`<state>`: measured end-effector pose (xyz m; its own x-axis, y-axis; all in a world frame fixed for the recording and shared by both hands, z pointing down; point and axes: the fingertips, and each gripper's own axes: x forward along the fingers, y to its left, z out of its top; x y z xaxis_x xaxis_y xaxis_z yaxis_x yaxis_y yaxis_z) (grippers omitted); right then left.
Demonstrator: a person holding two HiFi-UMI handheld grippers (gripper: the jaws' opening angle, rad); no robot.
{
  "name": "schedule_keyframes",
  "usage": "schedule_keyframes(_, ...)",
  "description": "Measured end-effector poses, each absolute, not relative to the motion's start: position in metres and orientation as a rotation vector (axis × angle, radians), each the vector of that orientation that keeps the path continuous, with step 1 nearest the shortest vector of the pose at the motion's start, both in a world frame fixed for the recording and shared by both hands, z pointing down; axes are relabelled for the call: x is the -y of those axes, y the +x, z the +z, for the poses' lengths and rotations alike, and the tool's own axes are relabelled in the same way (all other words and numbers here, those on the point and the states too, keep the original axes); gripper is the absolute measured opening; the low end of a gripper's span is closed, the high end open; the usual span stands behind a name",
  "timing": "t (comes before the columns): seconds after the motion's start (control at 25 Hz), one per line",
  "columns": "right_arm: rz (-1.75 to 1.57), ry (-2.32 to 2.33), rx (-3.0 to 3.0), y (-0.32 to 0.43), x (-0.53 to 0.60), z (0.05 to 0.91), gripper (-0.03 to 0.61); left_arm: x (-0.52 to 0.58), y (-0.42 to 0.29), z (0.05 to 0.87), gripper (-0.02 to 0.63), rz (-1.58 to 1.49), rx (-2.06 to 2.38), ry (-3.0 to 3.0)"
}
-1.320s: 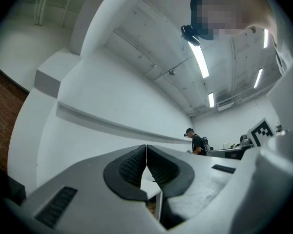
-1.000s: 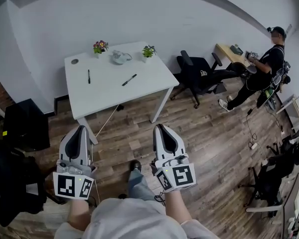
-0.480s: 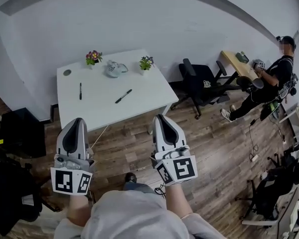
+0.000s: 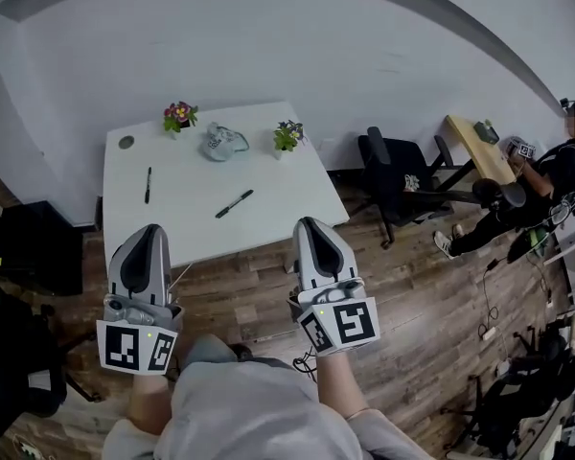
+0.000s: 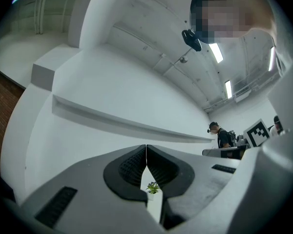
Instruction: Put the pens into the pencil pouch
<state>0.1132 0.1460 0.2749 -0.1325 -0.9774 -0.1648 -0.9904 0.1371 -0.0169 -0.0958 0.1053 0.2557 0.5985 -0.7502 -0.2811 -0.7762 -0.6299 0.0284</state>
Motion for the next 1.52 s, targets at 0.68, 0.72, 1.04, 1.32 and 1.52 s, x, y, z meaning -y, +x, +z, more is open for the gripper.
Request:
schedule_keyframes(0.68,0.062,-2.047,-2.217,0.156,-0.002,0.296,0.040,0.052,-0.043,0.269,0.025,0.387,-1.206,-2.801)
schedule_keyframes(0.72,0.062,-2.050,-2.213,0.157,0.010,0.294,0.040,0.065,-0.041,0.268,0.025,0.384,-1.194,-2.805)
schedule_keyframes(1.04,-0.072,-2.100,-2.176,0.164,0.098,0.312,0.040,0.156,-0.027,0.270,0.025,0.352,-1.113,-2.860)
schedule_keyframes(1.32,-0.427,-2.119,-2.116,0.168,0.158,0.370,0.040,0.218,-0.020,0.292,0.025,0.303,-1.065,-2.940)
schedule_keyframes(1.52,-0.720,-2.091,-2.068,0.173,0.197,0.419,0.041,0.251,-0.016,0.314,0.025,0.253,-1.044,-3.002)
